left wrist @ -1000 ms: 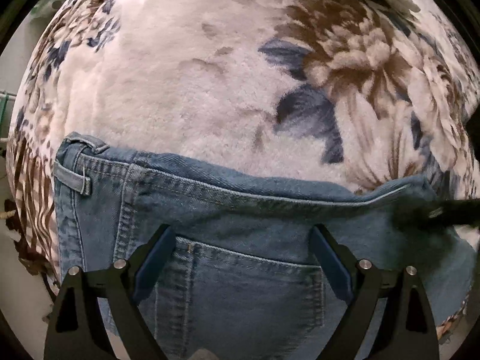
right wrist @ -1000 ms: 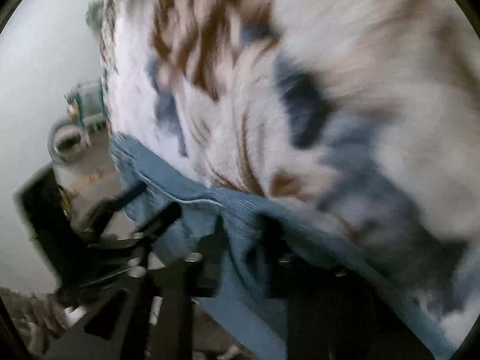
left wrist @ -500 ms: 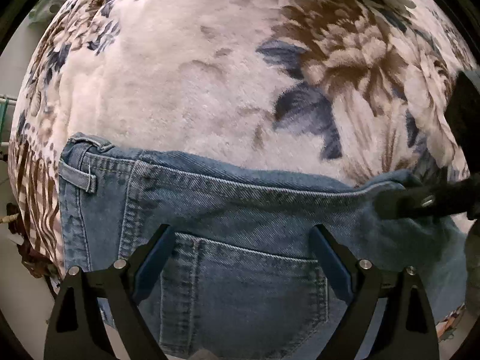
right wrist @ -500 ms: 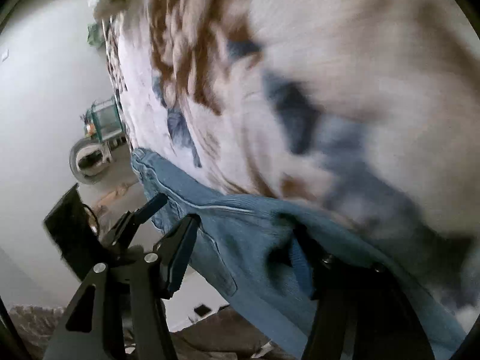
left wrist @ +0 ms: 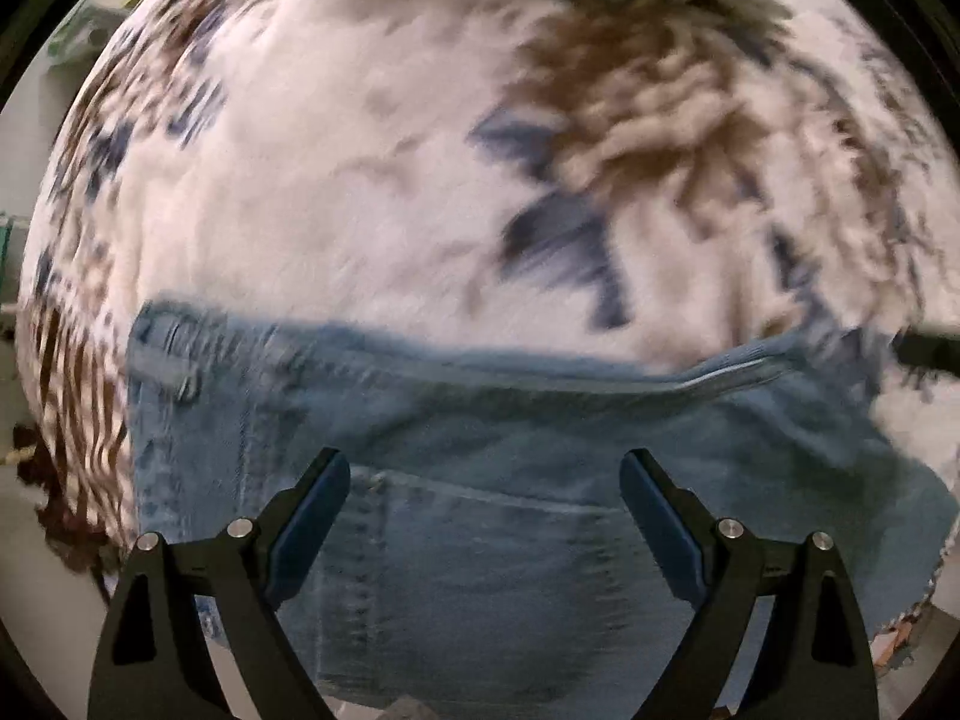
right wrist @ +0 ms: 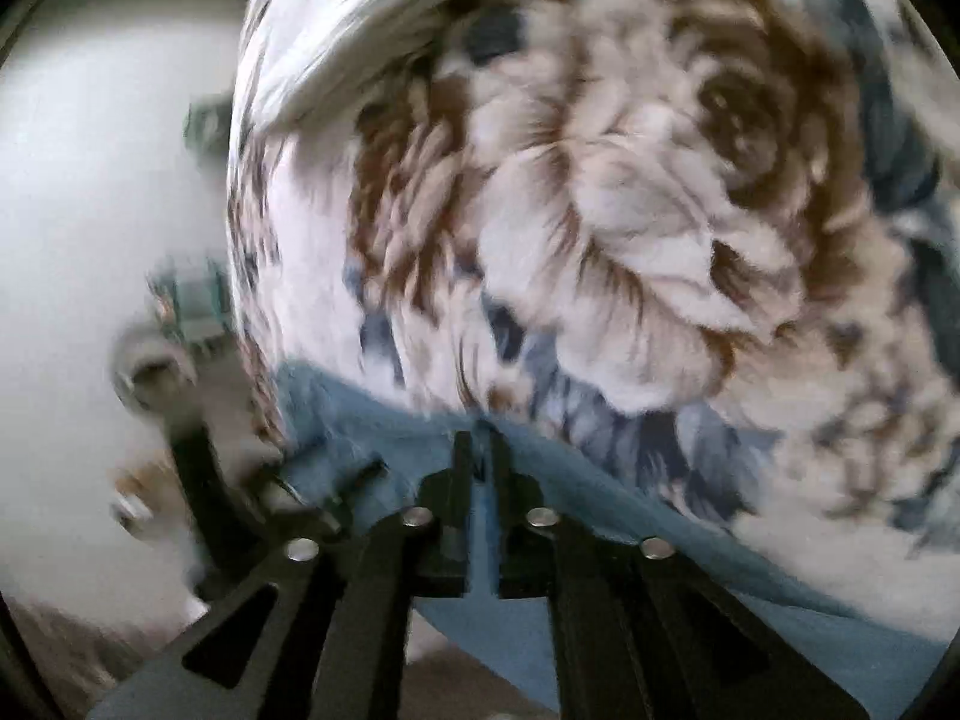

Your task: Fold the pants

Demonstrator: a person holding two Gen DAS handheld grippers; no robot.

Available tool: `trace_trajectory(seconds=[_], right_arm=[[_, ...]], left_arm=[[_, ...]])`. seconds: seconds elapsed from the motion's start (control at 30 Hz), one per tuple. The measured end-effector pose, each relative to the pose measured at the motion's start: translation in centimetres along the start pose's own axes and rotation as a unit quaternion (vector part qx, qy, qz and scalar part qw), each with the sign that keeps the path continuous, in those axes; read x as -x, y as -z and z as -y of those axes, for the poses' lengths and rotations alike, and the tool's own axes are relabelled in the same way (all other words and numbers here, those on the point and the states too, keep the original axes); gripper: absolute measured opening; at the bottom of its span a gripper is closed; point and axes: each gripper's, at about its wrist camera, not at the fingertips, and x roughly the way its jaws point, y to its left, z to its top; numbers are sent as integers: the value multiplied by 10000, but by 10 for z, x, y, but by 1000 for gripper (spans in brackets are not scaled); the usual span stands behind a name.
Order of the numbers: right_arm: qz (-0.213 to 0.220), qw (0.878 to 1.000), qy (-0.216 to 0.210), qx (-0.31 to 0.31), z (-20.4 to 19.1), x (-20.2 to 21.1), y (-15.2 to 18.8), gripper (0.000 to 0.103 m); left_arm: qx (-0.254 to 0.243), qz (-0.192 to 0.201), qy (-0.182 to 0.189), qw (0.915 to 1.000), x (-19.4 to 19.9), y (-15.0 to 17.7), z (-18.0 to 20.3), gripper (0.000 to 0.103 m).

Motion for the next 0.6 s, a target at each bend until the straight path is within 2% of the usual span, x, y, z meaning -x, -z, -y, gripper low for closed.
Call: trace_trajectory(seconds=[0.07, 0.13, 0.2, 0.23, 0.3, 0.33, 0.43, 0.6], right_arm=[[-167, 9958, 693, 572, -15, -1, 12, 47], [-423, 9900, 1060, 831, -17, -13, 24, 47], [-711, 9836, 1333, 984, -10, -34, 36, 46], [-832, 9786, 1543, 1081, -6, -41, 41, 44], [-850, 9673, 2055, 1221, 17, -43, 48, 18], [-792, 9661, 2183, 1129, 25, -44, 48, 12], [-295, 9763, 2089, 493, 49, -31, 45, 8], [56, 9740, 2245, 308, 56, -32, 55, 6]], left_arm=[[-202, 84, 56, 9997, 0, -11, 17, 92], [-421, 75, 220, 9988, -6, -21, 35, 92], [-667, 125, 224, 9974, -17, -31, 54, 92], [-793, 128, 110, 9967, -26, -35, 63, 92], [-916, 70, -100, 9957, -44, -48, 69, 93], [-923, 49, -141, 9956, -50, -50, 70, 96], [-770, -15, -46, 9970, -55, -60, 67, 97], [-818, 99, -207, 9964, -51, -61, 67, 99]])
